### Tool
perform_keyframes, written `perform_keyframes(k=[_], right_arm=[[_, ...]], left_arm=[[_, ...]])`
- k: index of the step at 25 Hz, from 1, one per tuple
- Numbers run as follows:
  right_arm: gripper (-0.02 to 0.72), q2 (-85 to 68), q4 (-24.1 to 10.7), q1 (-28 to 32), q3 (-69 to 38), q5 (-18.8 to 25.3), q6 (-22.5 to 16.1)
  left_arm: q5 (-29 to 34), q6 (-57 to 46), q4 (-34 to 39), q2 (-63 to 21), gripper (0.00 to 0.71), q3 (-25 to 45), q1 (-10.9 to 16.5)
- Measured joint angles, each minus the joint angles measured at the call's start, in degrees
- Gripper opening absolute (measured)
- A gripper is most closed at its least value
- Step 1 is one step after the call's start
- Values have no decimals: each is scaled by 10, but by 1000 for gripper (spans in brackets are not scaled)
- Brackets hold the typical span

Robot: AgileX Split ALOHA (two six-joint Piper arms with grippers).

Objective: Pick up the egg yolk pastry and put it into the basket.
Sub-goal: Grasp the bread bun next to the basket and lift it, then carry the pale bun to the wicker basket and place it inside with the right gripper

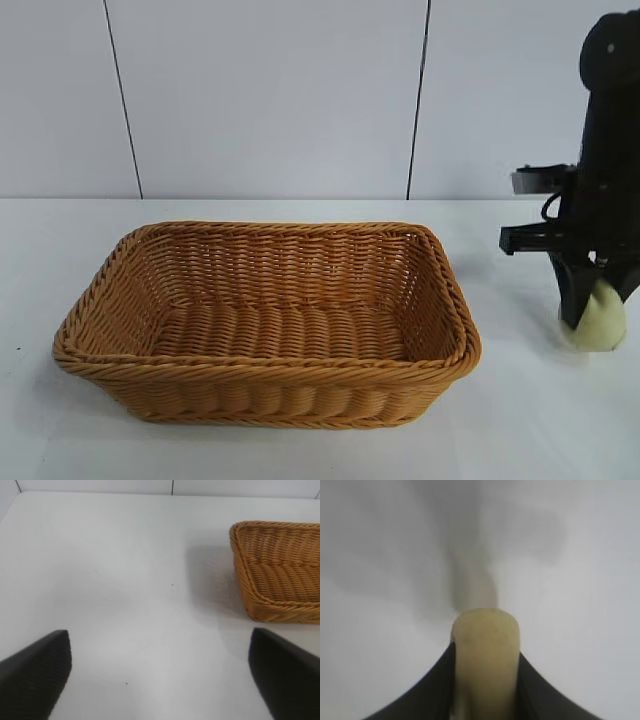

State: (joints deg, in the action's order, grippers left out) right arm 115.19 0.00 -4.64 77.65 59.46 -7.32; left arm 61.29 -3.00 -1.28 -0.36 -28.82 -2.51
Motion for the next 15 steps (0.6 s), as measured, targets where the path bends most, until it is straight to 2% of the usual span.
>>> perform_keyframes(k=[8, 11, 15], right_arm=[[190, -134, 0, 0, 0, 6, 4], [190, -162, 18, 0, 0, 7, 4], [190, -177, 64, -4, 0, 7, 7]], left_arm=[[0, 0, 0, 0, 692, 0, 0], [0, 0, 0, 0, 692, 0, 0], [0, 0, 0, 0, 692, 0, 0]])
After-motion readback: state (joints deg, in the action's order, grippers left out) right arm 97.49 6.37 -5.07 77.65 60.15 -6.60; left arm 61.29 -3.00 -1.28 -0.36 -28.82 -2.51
